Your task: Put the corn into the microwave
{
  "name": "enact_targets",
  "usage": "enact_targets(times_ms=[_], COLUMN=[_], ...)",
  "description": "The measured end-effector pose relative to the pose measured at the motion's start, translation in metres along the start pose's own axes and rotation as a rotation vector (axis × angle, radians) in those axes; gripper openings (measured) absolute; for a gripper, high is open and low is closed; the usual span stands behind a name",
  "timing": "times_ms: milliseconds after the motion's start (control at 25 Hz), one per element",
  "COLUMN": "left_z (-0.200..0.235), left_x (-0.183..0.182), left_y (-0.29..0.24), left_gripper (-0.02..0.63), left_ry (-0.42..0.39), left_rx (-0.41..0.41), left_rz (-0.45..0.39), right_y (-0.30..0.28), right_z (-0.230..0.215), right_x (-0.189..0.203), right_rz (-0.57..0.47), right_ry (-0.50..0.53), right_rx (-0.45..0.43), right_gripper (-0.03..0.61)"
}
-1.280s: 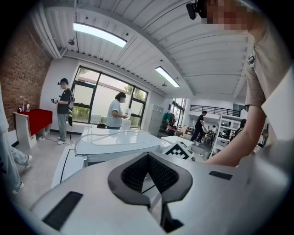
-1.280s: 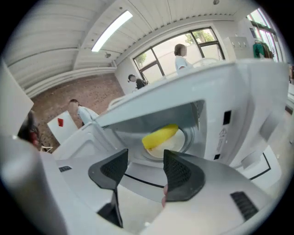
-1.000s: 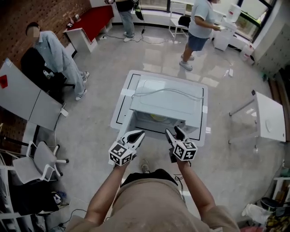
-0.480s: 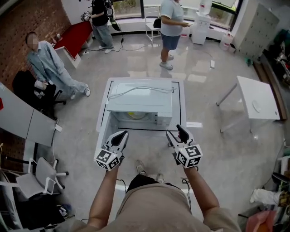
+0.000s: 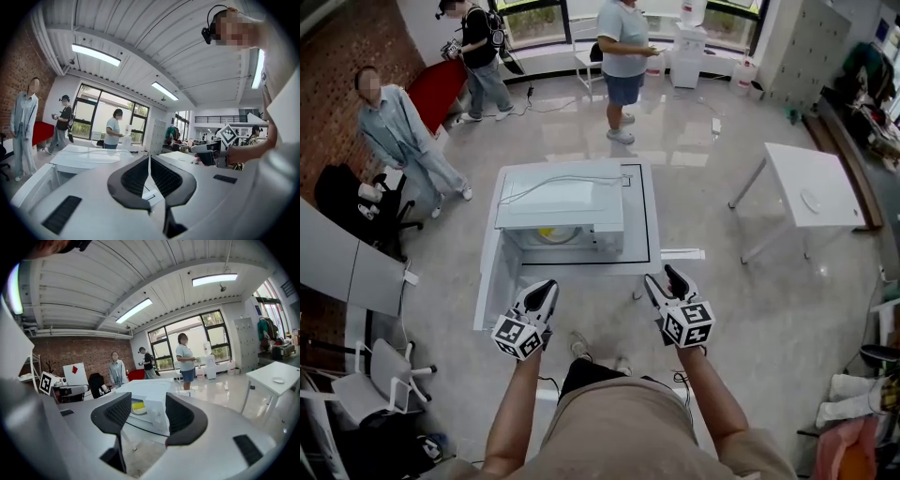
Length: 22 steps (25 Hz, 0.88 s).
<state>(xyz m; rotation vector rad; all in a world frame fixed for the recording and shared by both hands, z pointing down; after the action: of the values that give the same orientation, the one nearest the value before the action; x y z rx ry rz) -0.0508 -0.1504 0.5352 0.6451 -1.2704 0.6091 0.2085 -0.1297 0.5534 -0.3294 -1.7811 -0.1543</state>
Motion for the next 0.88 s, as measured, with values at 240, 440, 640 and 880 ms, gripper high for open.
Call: enact_targets(times_ms=[240,440,640,880], left_z=[-0.013,-0.022,-0.029,-0.036], left_x=[0.010,0.011,0.016,0.013], left_y=[0.001,-0.006,-0.007,-0.008], left_gripper=[0.006,0.006,0.006,0.006], left_ry=[0.005,0.004,0.020,0.018], left_rx=[0.002,0.008,0.009,0.020], left_rz=[0.023,0.022,0.022,0.025], right_y=[0.022,0.024,0.027,0.038], right_z=[-0.008,-0.014,-0.014,-0.021], right_x=[-0.004,-0.013,-0.009,-0.004], right_rz=[-0.002,-0.039,-0.041,-0.016], right_ry=[0.011,0.023,0.020,0.013], right_rx=[0.024,0.020,0.008,0.035], right_gripper=[0.156,0.137,0.127,0.112])
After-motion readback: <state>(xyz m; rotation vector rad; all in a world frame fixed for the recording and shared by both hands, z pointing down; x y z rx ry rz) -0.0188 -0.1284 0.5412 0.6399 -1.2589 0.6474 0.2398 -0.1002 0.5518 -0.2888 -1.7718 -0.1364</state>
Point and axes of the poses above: the fingertips, and each gripper's own axes: y backward along the fingers, z to its left, x out of its underside, the point moved 1 cm from there along y, backward along the fingers, and after that the axes turned 12 degrees about -z, right-handed, at the moved point
